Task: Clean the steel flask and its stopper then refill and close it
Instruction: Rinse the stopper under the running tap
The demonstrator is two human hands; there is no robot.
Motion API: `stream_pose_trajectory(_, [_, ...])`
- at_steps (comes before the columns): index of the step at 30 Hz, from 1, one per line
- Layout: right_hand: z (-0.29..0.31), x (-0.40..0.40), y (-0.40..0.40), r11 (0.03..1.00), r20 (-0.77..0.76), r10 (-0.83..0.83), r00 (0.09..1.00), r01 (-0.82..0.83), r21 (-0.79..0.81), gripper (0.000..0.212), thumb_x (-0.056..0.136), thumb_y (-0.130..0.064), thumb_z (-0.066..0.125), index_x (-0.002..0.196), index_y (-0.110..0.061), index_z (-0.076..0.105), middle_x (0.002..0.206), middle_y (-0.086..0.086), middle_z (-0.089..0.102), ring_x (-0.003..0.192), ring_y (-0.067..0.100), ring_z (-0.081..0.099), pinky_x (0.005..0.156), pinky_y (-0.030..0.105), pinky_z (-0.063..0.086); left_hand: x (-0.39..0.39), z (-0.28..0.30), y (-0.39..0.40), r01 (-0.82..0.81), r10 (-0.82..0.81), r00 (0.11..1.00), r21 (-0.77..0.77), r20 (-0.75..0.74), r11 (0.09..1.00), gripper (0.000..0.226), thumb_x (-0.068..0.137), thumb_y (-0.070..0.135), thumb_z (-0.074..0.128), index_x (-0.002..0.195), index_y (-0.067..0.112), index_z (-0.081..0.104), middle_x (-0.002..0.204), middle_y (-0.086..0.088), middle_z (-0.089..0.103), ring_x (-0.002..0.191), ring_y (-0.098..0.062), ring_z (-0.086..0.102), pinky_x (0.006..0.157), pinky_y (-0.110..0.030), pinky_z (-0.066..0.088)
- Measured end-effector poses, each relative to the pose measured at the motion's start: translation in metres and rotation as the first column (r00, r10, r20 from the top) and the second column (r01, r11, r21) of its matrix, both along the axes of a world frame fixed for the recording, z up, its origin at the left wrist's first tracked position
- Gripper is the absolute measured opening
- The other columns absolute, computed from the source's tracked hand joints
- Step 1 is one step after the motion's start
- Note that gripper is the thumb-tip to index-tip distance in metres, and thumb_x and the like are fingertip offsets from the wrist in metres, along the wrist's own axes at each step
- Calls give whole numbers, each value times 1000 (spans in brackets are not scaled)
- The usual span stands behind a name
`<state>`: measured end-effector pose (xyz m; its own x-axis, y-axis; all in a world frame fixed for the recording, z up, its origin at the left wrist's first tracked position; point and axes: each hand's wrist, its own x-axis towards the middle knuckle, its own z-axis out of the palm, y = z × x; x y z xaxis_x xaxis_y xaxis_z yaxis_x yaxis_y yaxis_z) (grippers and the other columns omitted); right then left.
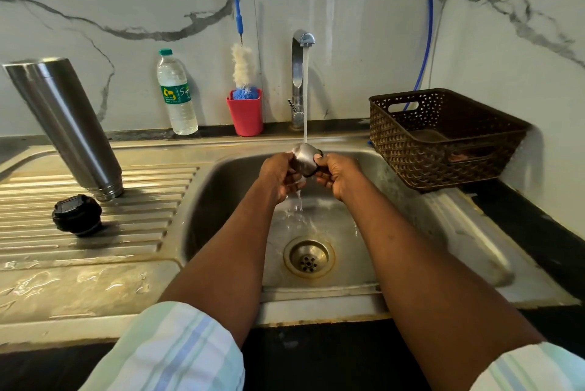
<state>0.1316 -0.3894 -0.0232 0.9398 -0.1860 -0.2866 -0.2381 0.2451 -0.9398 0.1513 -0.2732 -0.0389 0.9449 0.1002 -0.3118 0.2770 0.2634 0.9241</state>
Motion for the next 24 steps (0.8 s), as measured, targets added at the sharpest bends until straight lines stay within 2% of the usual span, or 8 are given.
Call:
stream_pose_trajectory(3, [3, -3, 2, 1000, 42, 13, 999, -12, -14, 31, 90, 6, 58, 118, -4, 63, 106, 14, 65, 89, 22, 60, 58, 25, 49, -1, 1, -1, 4, -4, 1000, 6, 0, 1000, 16, 100, 16, 51, 101, 6, 64, 86, -15, 68, 81, -26, 66, 85, -44, 58])
stream_pose_trajectory(6, [3, -2, 2, 998, 75, -3, 997, 8, -65, 21, 90, 7, 56, 101, -7, 67, 114, 16, 65, 94, 24, 61, 65, 27, 53, -4, 5, -2, 15, -14, 1000, -41, 13, 999, 20, 99, 23, 57, 107, 6, 62, 99, -20, 69, 87, -30, 69, 74, -40, 60])
stream_pose_trajectory(8, [2, -3, 2, 995, 104, 19, 994, -9, -97, 23, 90, 9, 54, 94, -9, 67, 112, 15, 66, 92, 22, 61, 71, 27, 54, -4, 6, -2, 39, -37, 999, -57, 33, 998, 29, 95, 24, 61, 115, 3, 62, 104, -21, 70, 88, -30, 69, 76, -39, 60])
stream_pose_trajectory(11, [2, -4, 4, 989, 152, 63, 986, -42, -139, 25, 89, 10, 55, 96, -10, 69, 109, 15, 68, 83, 17, 60, 77, 30, 53, -5, 6, -2, 41, -39, 998, -59, 46, 997, 31, 95, 20, 60, 120, 0, 61, 107, -22, 70, 90, -30, 70, 83, -40, 60])
stream_pose_trajectory(15, [5, -8, 6, 984, 181, 82, 980, -51, -172, 30, 86, 5, 62, 113, -8, 68, 103, 6, 67, 81, 11, 59, 64, 21, 49, -8, 8, -2, 35, -32, 999, -95, 30, 995, 25, 101, 22, 52, 117, 4, 60, 104, -21, 68, 90, -30, 70, 82, -41, 60])
stream_pose_trajectory(20, [6, -12, 9, 960, 184, 193, 964, -147, -237, 33, 82, 2, 71, 113, -9, 67, 92, 4, 69, 79, 9, 61, 63, 20, 48, -9, 6, -3, 53, -50, 998, -84, 36, 995, 30, 103, 15, 37, 108, 6, 65, 95, -17, 70, 80, -26, 68, 64, -38, 59])
stream_pose_trajectory(24, [4, -13, 11, 918, 233, 274, 933, -181, -353, 46, 81, 9, 67, 122, -11, 63, 101, 3, 64, 82, 5, 58, 60, 18, 48, -9, 7, -3, 25, -23, 999, -79, 32, 997, 37, 107, 17, 29, 100, 7, 63, 82, -12, 68, 63, -19, 66, 50, -30, 55])
